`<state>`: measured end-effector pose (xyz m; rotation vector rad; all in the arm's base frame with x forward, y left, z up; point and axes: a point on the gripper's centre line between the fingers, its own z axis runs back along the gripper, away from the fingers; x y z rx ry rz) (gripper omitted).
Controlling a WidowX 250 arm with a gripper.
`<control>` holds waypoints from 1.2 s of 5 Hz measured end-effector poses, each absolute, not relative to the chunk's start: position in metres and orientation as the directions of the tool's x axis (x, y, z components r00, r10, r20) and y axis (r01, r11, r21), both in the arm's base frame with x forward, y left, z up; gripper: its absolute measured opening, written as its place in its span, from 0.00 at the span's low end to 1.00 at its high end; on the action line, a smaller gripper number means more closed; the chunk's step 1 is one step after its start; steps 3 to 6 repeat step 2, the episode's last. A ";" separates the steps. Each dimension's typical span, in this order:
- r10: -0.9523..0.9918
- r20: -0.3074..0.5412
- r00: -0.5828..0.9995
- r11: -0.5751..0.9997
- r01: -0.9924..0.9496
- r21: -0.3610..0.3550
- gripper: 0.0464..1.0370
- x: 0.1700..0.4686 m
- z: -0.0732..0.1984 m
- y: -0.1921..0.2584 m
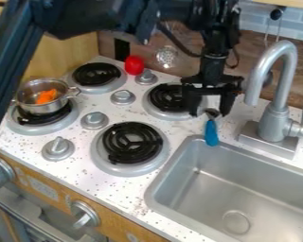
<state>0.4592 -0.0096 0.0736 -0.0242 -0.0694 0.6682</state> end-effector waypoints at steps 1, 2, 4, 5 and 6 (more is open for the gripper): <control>0.630 0.047 0.775 0.777 -0.628 -0.049 0.96 0.458 0.075 -0.010; 0.679 0.089 0.728 0.734 -0.675 -0.075 0.96 0.439 0.106 -0.002; 0.679 0.089 0.728 0.734 -0.675 -0.075 0.96 0.439 0.106 -0.002; 0.679 0.089 0.728 0.734 -0.675 -0.075 0.96 0.439 0.106 -0.002; 0.679 0.089 0.728 0.734 -0.675 -0.075 0.96 0.439 0.106 -0.002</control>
